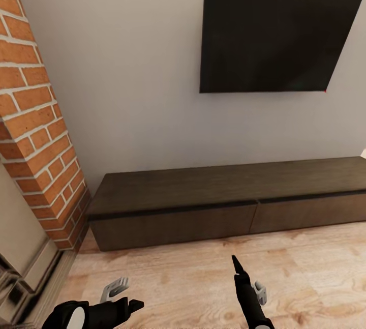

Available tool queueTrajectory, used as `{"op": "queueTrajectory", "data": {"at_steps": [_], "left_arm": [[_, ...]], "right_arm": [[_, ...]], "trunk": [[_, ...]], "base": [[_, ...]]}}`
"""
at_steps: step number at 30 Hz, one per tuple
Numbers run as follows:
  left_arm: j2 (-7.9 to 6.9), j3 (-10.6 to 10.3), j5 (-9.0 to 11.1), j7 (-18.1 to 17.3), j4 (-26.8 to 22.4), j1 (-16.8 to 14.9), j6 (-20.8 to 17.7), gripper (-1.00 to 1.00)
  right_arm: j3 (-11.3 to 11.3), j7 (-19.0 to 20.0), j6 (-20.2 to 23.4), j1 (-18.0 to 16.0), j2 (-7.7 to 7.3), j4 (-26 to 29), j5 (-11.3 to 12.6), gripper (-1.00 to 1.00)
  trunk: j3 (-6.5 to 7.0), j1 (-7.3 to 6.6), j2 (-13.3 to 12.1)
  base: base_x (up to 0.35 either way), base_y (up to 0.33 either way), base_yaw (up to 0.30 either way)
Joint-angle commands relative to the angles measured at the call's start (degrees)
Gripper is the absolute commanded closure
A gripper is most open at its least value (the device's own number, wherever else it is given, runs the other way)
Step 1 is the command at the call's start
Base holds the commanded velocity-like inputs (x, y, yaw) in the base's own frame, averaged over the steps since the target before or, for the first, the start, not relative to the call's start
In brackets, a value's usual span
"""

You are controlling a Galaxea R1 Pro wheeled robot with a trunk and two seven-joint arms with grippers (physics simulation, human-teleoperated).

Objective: Place each of the two pumpkins and all three candles from the living room inside a cabinet in the living room (use any cabinet), then make sure every cabinet is closed, and position the cauldron so it is next to a table in the living room.

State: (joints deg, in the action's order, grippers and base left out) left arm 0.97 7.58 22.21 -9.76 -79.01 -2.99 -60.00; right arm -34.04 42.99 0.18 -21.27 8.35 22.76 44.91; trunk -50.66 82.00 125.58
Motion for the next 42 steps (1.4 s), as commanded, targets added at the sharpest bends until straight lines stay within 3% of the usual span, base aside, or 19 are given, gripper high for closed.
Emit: {"op": "queueTrajectory", "data": {"at_steps": [1,14,33,42], "left_arm": [[0.00,0.03,0.02,0.00,0.00,0.00,0.00,-1.00],[0.01,-0.07,0.07,0.00,0.00,0.00,0.00,-1.00],[0.00,-0.10,0.09,0.00,0.00,0.00,0.00,-1.00],[-0.09,0.08,0.23,-0.06,0.00,0.00,0.00,-1.00]], "right_arm": [[0.01,0.01,0.00,0.00,0.00,0.00,0.00,-1.00],[0.02,-0.01,0.08,0.00,0.00,0.00,0.00,-1.00],[0.04,-0.06,0.17,0.00,0.64,0.00,0.00,-1.00],[0.03,-0.10,0.52,0.00,0.87,0.00,0.00,-1.00]], "trunk": [[-0.18,0.23,0.42],[-0.54,0.67,1.22],[-0.54,0.67,1.22],[-0.90,1.10,2.02]], "base": [[0.000,0.000,0.000],[0.018,-0.033,0.000],[0.286,-0.057,0.000],[0.057,0.000,0.000]]}}
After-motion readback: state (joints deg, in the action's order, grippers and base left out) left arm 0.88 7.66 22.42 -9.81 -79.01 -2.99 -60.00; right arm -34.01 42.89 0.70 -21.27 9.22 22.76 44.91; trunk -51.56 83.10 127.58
